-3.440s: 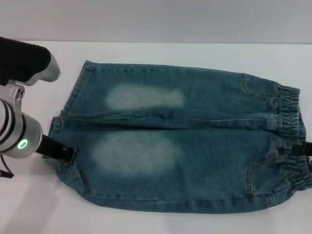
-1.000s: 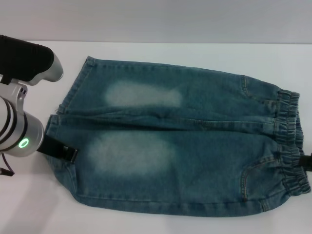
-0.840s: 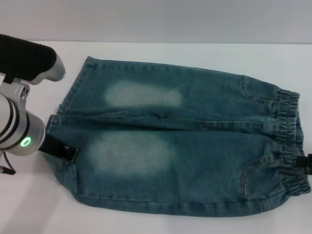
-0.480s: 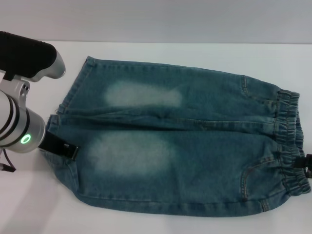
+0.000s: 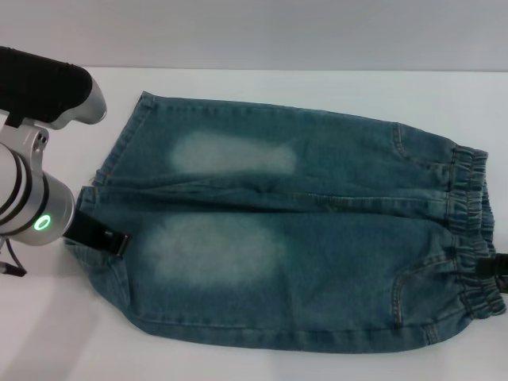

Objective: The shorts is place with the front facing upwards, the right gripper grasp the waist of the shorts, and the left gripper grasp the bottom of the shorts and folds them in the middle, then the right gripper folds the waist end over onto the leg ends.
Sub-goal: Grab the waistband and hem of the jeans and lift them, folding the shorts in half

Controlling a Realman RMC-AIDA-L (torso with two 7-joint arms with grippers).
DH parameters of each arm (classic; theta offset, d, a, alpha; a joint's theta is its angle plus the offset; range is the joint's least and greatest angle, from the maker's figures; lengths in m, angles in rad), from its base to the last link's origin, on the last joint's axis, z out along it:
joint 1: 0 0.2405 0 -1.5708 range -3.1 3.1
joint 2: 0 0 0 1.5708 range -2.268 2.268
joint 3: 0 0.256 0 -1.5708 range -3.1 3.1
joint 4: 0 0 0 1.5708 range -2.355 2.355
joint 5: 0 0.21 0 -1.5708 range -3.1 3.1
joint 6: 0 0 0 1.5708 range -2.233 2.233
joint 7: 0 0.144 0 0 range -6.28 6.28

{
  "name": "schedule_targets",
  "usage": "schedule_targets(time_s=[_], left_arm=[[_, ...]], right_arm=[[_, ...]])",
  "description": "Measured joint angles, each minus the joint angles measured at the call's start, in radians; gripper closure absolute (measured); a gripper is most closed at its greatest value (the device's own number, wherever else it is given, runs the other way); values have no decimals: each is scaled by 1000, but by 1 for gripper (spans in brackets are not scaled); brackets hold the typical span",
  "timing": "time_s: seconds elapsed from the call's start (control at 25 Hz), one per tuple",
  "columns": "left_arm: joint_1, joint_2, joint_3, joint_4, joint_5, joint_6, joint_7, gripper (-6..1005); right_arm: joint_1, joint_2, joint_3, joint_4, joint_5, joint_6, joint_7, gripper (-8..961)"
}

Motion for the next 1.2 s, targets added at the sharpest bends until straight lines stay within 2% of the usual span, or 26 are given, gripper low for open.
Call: schedule_targets(time_s=[1.2], left_arm=[[-4,0,-1,-7,-2,-9,13,965]], right_arm=[[19,0,-39,-64,49,17,-66,584]])
